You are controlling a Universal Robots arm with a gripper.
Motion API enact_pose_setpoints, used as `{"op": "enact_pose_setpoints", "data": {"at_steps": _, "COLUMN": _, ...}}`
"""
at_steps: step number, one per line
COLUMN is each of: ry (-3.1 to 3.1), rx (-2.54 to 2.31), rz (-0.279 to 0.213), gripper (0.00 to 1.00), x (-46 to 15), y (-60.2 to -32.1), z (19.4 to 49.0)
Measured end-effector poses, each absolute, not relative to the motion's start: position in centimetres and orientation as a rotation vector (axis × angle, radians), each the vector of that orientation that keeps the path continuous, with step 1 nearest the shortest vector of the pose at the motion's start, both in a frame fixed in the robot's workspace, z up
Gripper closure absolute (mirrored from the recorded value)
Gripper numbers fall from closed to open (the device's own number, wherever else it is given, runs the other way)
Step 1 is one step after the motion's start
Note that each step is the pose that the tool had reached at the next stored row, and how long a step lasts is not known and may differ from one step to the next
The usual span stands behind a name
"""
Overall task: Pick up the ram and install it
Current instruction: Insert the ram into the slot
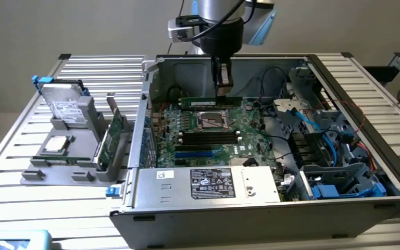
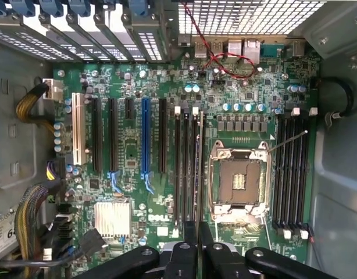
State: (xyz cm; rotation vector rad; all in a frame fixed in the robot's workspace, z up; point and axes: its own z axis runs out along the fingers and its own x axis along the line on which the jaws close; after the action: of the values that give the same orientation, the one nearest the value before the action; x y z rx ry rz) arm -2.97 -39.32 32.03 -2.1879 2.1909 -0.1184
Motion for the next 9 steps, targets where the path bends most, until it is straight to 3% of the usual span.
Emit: {"op": "enact_pose_setpoints", "data": {"at_steps": 9, "ry": 2.195, "rx": -2.203, "rz": -0.133, "gripper": 0.87, "x": -3.0, "y": -39.3, "z": 30.8}}
